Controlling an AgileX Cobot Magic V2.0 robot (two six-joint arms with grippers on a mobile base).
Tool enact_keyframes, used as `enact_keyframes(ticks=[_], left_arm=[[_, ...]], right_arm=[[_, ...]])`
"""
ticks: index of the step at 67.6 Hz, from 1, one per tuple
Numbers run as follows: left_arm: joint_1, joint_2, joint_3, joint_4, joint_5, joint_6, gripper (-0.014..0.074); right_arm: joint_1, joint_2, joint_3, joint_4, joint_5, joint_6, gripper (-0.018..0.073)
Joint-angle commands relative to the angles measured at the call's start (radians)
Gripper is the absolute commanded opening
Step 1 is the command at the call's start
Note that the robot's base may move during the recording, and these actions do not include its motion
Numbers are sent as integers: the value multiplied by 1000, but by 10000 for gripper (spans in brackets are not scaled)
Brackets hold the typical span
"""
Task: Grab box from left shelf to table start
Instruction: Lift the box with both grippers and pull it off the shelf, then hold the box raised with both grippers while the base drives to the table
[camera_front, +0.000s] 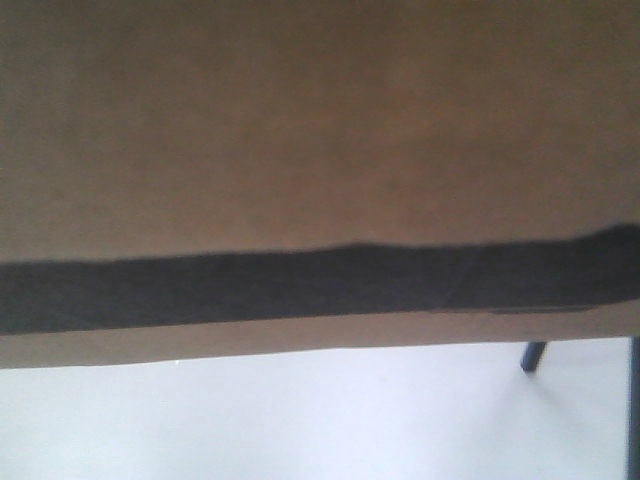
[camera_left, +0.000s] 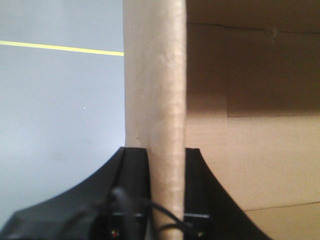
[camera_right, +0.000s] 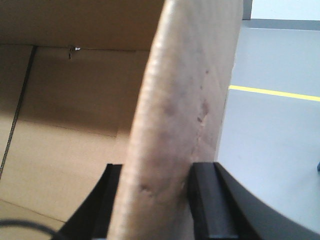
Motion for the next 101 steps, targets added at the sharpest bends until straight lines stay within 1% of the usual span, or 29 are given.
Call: enact_keyframes(ticks=[1,101], left_arm=[[-9,6,-35,-16,-178,-8,-92],[-9,6,-35,-16,-176,-8,-92]], right_arm=[[-5,15,-27,-48,-146,-13,59],[-5,15,-27,-48,-146,-13,59]])
